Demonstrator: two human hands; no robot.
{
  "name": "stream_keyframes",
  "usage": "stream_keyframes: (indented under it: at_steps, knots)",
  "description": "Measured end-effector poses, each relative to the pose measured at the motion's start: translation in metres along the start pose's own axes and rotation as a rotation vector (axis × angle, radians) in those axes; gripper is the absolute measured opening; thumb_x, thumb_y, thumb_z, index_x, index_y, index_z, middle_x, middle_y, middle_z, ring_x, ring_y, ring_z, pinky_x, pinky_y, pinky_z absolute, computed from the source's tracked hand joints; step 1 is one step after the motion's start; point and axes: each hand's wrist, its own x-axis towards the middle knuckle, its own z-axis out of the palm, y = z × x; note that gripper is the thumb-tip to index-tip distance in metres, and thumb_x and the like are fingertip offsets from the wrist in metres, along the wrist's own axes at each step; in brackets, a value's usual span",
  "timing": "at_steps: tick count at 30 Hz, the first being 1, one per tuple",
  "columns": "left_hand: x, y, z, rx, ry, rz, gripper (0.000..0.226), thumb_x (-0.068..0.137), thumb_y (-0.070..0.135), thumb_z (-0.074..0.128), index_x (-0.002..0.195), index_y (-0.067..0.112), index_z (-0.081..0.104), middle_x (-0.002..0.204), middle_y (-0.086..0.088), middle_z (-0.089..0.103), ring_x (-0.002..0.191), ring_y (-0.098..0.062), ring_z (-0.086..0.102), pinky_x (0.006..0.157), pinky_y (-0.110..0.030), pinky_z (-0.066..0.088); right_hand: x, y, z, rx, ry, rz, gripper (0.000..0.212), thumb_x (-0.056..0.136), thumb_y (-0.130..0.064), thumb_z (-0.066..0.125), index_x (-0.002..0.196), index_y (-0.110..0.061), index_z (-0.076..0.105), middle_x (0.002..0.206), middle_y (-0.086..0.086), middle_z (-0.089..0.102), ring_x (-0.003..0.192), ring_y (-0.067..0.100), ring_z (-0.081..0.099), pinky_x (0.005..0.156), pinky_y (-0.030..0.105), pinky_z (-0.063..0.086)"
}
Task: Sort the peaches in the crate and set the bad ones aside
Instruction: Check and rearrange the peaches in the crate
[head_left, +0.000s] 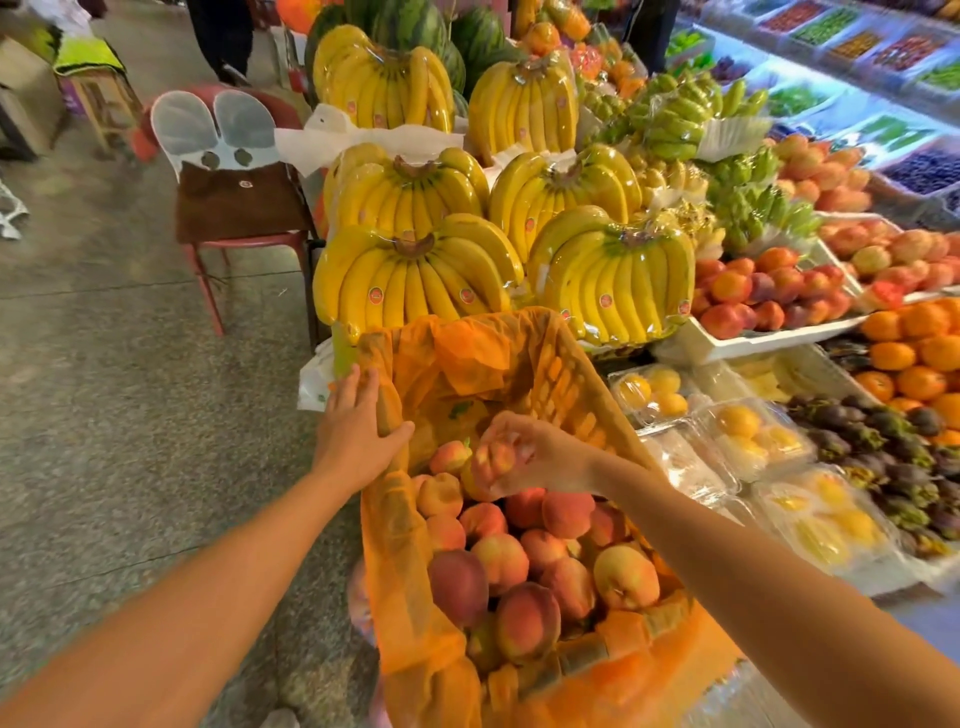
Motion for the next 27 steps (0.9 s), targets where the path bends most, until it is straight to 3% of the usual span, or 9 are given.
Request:
stream_keyframes:
  at_steps: [4, 9, 13, 17, 19, 23, 27]
  knots:
    - [-0.006, 0.003, -0.001, -0.011, -0.029, 0.01, 0.09, 0.089, 0.045, 0.058, 0.153, 0.017, 0.001, 0.161, -0.003, -0.007, 0.147, -0.026, -0.001, 0.116, -0.044, 0.015, 0.0, 0.008, 0.024, -0.4, -0.07, -0.017, 0.061, 0.071, -0.032, 0.081, 0.125, -0.027, 0.053, 0.115, 0.003, 0.046, 0.104, 0.024, 0.049, 0.088, 0.037, 0.046]
    - [-0.009, 0.0, 0.0, -0.045, -0.057, 0.023, 0.092, 0.09, 0.039, 0.059, 0.153, 0.019, -0.006, 0.16, -0.002, -0.009, 0.148, -0.022, 0.001, 0.115, -0.043, 0.021, 0.009, 0.006, 0.047, -0.536, -0.009, 0.04, 0.068, 0.076, -0.05, 0.071, 0.136, -0.031, 0.045, 0.114, 0.001, 0.045, 0.104, 0.025, 0.048, 0.086, 0.043, 0.047]
    - [-0.01, 0.0, 0.0, -0.056, -0.057, 0.025, 0.092, 0.09, 0.038, 0.059, 0.153, 0.018, -0.005, 0.16, -0.002, -0.009, 0.147, -0.023, 0.002, 0.115, -0.043, 0.021, 0.017, 0.004, 0.053, -0.552, 0.04, 0.023, 0.068, 0.08, -0.055, 0.066, 0.137, -0.025, 0.045, 0.12, 0.003, 0.047, 0.108, 0.025, 0.05, 0.083, 0.035, 0.043]
    - [-0.008, -0.003, 0.001, -0.043, -0.031, 0.046, 0.091, 0.088, 0.04, 0.06, 0.153, 0.018, 0.0, 0.161, -0.002, -0.005, 0.147, -0.024, 0.005, 0.115, -0.042, 0.021, 0.017, 0.006, 0.053, -0.527, 0.002, 0.019, 0.07, 0.079, -0.056, 0.067, 0.137, -0.022, 0.044, 0.123, 0.002, 0.045, 0.109, 0.023, 0.048, 0.085, 0.036, 0.044]
    - [-0.006, -0.005, 0.0, -0.031, 0.009, 0.061, 0.089, 0.087, 0.042, 0.061, 0.153, 0.016, 0.007, 0.161, -0.003, 0.0, 0.146, -0.025, 0.007, 0.114, -0.043, 0.021, 0.015, 0.006, 0.048, -0.471, -0.024, 0.024, 0.07, 0.08, -0.058, 0.066, 0.136, -0.022, 0.045, 0.124, 0.002, 0.045, 0.109, 0.021, 0.047, 0.09, 0.039, 0.045]
    - [0.004, -0.009, -0.002, 0.025, 0.138, 0.105, 0.076, 0.084, 0.046, 0.061, 0.146, 0.014, 0.029, 0.157, -0.009, 0.016, 0.143, -0.028, 0.015, 0.114, -0.043, 0.021, 0.016, 0.0, 0.039, -0.402, 0.02, 0.054, 0.061, 0.085, -0.062, 0.055, 0.126, -0.018, 0.055, 0.112, 0.004, 0.052, 0.097, 0.02, 0.053, 0.084, 0.04, 0.049]
    - [0.019, -0.016, -0.005, 0.012, 0.148, 0.163, 0.069, 0.082, 0.046, 0.064, 0.137, 0.014, 0.038, 0.154, -0.01, 0.021, 0.142, -0.03, 0.017, 0.111, -0.046, 0.026, 0.022, -0.014, 0.039, -0.345, 0.059, 0.12, 0.045, 0.093, -0.048, 0.054, 0.124, -0.016, 0.059, 0.111, 0.006, 0.058, 0.098, 0.019, 0.055, 0.086, 0.04, 0.05]
